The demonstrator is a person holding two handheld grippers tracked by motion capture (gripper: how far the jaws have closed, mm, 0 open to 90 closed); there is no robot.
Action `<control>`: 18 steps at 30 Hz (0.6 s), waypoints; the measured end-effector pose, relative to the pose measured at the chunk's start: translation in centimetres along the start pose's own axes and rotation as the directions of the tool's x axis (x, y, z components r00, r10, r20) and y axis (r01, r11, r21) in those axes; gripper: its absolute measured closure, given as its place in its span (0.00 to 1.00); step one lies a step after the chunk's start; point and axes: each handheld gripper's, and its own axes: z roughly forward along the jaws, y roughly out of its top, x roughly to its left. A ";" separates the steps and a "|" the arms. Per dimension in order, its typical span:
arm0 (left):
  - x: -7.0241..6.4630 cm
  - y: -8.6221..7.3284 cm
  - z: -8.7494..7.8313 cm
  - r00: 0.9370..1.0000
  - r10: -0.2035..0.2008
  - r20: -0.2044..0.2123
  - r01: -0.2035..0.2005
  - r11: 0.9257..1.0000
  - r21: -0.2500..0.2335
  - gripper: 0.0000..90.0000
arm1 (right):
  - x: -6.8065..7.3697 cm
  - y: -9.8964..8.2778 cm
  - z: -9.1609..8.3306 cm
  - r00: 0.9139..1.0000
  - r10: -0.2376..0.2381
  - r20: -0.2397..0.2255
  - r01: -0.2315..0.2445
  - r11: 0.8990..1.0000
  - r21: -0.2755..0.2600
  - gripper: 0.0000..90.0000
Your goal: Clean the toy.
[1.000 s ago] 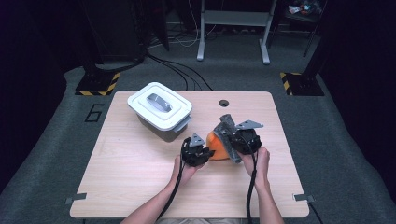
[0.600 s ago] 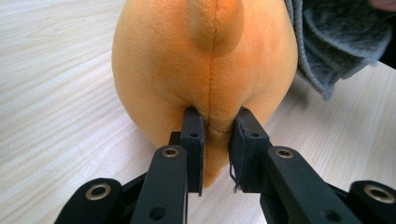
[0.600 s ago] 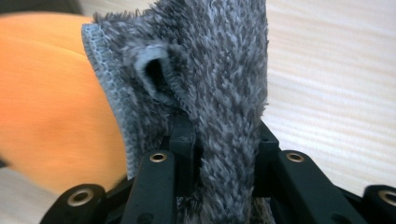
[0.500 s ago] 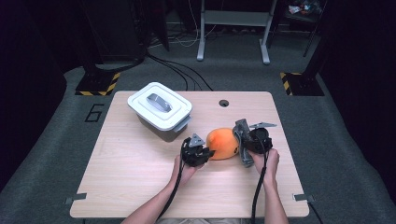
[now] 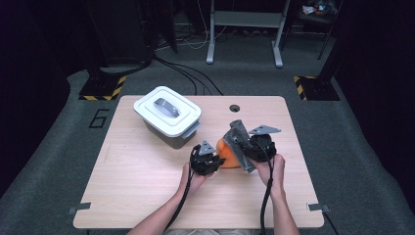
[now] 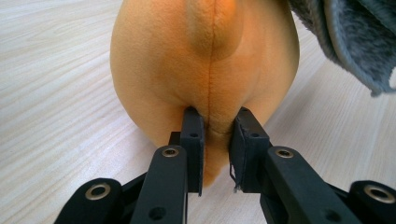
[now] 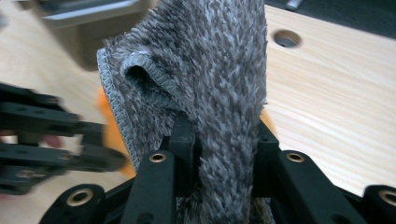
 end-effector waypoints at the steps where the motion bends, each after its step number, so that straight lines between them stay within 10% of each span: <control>1: 0.0 0.0 0.0 1.000 0.002 0.000 -0.002 1.000 0.000 0.85 | 0.4 0.2 0.1 1.000 -0.014 -0.003 0.014 1.000 0.003 0.76; 8: 0.1 -0.1 0.0 1.000 -0.012 0.000 0.012 1.000 0.002 0.85 | 2.3 0.8 1.4 0.998 -0.060 -0.004 0.061 0.998 0.032 0.76; 18: 0.0 0.0 0.0 1.000 -0.005 0.008 0.005 1.000 0.000 0.85 | -1.6 -0.8 1.3 0.998 0.040 0.054 -0.043 0.998 0.047 0.76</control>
